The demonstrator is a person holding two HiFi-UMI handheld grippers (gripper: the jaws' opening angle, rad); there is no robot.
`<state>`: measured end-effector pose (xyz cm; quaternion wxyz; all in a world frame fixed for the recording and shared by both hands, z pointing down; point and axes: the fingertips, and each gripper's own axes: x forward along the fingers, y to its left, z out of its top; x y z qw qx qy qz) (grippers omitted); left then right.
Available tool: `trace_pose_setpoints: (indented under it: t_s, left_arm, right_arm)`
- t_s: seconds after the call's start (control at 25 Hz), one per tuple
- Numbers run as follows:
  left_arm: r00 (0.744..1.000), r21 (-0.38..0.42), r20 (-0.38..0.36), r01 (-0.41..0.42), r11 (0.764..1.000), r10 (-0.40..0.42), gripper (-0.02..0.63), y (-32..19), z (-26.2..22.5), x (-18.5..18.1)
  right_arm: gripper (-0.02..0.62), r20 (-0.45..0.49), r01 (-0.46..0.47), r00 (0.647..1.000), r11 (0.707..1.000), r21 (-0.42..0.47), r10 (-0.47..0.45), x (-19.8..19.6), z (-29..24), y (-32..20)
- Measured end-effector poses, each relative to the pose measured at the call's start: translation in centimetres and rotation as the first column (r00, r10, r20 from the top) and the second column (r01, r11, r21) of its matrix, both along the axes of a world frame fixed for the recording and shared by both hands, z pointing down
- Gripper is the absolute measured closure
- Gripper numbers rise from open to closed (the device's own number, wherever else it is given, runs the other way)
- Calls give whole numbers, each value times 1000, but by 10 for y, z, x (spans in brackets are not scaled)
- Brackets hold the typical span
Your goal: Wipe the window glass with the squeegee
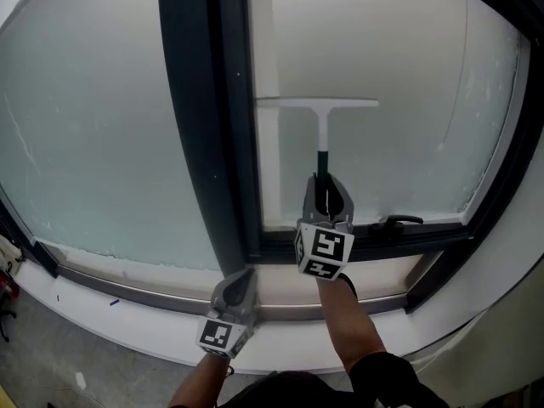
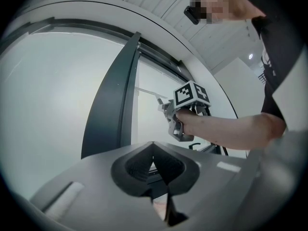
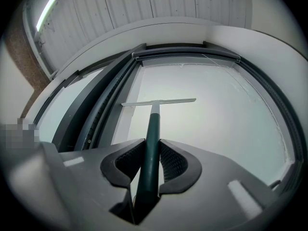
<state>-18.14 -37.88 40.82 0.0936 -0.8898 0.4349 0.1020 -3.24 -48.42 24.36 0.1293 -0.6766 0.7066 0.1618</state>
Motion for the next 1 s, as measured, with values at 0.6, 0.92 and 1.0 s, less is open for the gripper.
trace_pose_setpoints:
  t_s: [0.6, 0.92, 1.0]
  left_arm:
    - [1000, -32, -9, -7, 999, 7, 607, 11, 9, 0]
    - [1000, -58, -20, -8, 998, 7, 607, 14, 12, -1]
    - [1000, -62, -20, -4, 998, 3, 607, 13, 13, -1]
  right_arm:
    - [500, 12, -5, 1000, 998, -69, 6, -1, 45, 7]
    - [500, 6, -20, 1000, 994, -103, 20, 2, 66, 8]
    - [500, 6, -19, 1000, 994, -109, 20, 2, 70, 8]
